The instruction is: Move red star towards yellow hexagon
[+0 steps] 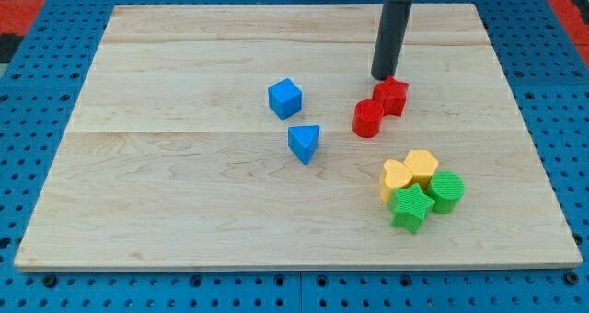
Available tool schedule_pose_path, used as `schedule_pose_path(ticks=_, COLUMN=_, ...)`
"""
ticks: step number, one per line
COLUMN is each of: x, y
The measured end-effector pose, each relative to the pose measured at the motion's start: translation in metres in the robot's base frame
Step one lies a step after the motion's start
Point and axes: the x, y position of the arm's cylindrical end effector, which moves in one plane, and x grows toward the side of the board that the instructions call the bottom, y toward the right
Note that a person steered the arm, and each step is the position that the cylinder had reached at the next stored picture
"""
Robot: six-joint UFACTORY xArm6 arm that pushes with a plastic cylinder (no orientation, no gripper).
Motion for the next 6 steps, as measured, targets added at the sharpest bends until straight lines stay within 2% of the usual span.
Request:
schedule_pose_path(ticks=2, x=0.057, y=-0.006)
schedule_pose_path(ticks=3, x=0.013, y=-0.006)
schedule_pose_path(ticks=4, x=0.015, y=0.038)
schedule_pose_path(ticks=5, x=0.05, y=0.047)
schedule_pose_path(ticks=6, x=0.059, y=0.024)
